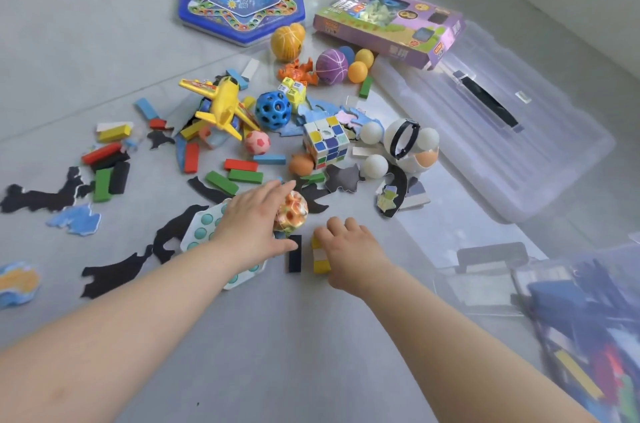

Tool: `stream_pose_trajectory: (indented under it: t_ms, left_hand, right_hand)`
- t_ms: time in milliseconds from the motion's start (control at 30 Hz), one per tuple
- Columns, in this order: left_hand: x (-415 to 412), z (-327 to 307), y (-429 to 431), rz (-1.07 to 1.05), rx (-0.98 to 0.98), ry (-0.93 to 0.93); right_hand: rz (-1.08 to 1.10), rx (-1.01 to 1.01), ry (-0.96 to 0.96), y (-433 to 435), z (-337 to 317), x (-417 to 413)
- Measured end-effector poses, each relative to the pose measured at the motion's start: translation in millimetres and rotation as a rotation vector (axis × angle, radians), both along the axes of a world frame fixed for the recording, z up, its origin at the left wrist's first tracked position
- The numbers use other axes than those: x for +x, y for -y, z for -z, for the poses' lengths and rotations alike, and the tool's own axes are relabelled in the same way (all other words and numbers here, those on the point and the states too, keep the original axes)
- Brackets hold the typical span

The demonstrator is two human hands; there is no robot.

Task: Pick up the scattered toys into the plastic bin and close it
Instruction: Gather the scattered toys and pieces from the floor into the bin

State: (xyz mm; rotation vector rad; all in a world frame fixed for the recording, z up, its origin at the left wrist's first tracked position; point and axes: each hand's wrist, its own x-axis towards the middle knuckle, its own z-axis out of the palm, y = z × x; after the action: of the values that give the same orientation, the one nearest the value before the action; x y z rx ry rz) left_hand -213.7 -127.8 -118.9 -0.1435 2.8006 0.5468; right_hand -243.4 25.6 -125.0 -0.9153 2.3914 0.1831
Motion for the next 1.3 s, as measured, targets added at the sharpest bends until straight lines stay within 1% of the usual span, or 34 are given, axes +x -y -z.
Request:
stream_pose_trajectory:
  t_ms: [100, 200, 267, 333, 400, 467, 667, 833, 967, 1033, 1100, 1167, 1233, 1300]
  left_hand:
    - [-3.6, 3.1, -5.4, -0.02, -0.037, -0.015]
    - [-4.0, 4.3, -8.5, -0.048, -0.054, -0.095]
    - [-1.6, 3.0, -10.0, -0.078, -0.002, -0.169]
    - [3.3, -1.6, -11.4, -0.126, 0.093, -0.205]
    - [11.5, -8.4, -11.8, -0.164, 0.195, -0.181]
    - [21.6, -12.1, -9.9, -0.183, 0.254, -0.14]
    - [39.2, -18.7, -3.5, -0.242, 0.289, -0.076]
    - [35.0, -32.7, -17.4, -0.24, 0.343, -0.116]
    - [22.7, -55.5, -40.6, -0.196, 0.39, -0.193]
    - [16.8, -68.7, -54.3, -0.196, 0.404, -0.216]
    - [9.1, -84.3, -75.3, -0.143, 0.403, -0.254]
    - [-0.6, -103.5, -107.3, -0.023, 0.453, -0.306]
    - [-10.4, -126.5, -150.5, 0.103, 0.56, -0.338]
    - [-18.2, -148.0, -198.0, 0.179, 0.666, -0.336]
  right_hand:
    - [0.002, 0.091, -0.034, 2.7, 0.6, 6.8]
    - [0.016, 0.101, -0.042, 1.4, 3.9, 12.3]
    - [0.005, 0.081, -0.051, -3.0, 4.7, 13.7]
    - [-0.008, 0.056, -0.058, -9.9, 4.6, 15.0]
    - [-0.014, 0.045, -0.055, -18.1, 3.2, 16.8]
    - [-0.003, 0.036, -0.045, -26.3, 1.0, 19.0]
    - [0.109, -0.049, 0.0, -48.0, -15.5, 20.7]
    - [0.183, -0.106, 0.045, -66.7, -57.3, 18.2]
    - [0.328, -0.307, 0.066, -98.2, -122.7, 14.9]
    - [0.367, -0.415, 0.025, -125.7, -158.6, 18.0]
    - [0.449, -0.501, -0.026, -162.6, -186.8, 25.3]
    - [0.592, -0.57, -0.096, -206.3, -202.6, 34.8]
    - [0.805, -0.632, -0.163, -254.5, -205.9, 47.7]
    - [1.059, -0.667, -0.145, -293.5, -197.1, 65.5]
